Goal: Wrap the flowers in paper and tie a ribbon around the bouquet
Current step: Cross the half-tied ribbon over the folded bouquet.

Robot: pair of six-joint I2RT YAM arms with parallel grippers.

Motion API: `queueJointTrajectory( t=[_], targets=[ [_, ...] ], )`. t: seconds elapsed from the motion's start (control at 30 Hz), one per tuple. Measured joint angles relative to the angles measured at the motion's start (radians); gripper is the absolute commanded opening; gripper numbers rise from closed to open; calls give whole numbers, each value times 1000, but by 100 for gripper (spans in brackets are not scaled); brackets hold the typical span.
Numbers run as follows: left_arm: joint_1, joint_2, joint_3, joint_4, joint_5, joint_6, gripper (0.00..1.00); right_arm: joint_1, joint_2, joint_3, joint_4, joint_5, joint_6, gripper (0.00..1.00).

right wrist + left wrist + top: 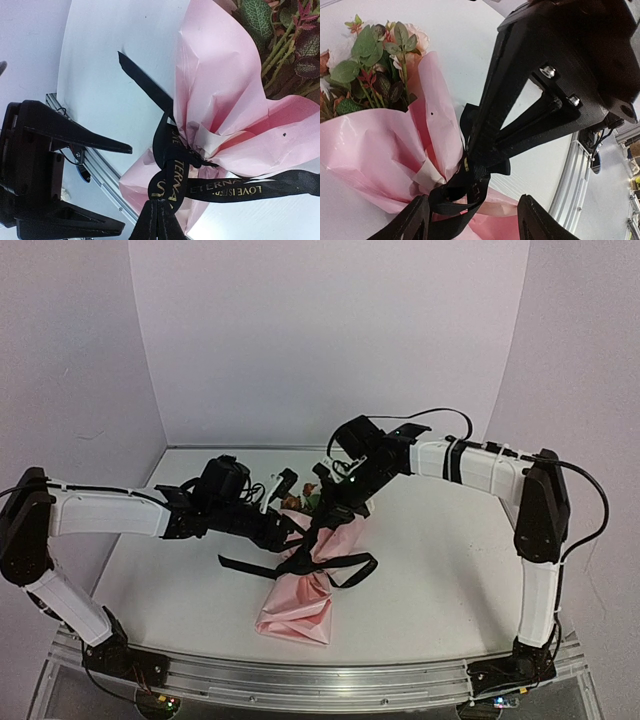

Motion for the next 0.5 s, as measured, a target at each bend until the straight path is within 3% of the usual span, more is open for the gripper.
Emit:
queueJointTrajectory(
  t=[0.37, 0.43, 0.5],
  targets=[
    [1, 116, 54, 28, -5, 152, 65, 2, 27, 74, -3, -56, 19, 0],
    [1, 131, 72, 35, -18, 163, 60, 3, 29, 74, -4, -64, 23, 0],
    [1, 137, 76, 52, -32, 168, 47, 4, 30, 74, -3, -70, 27, 0]
  ],
)
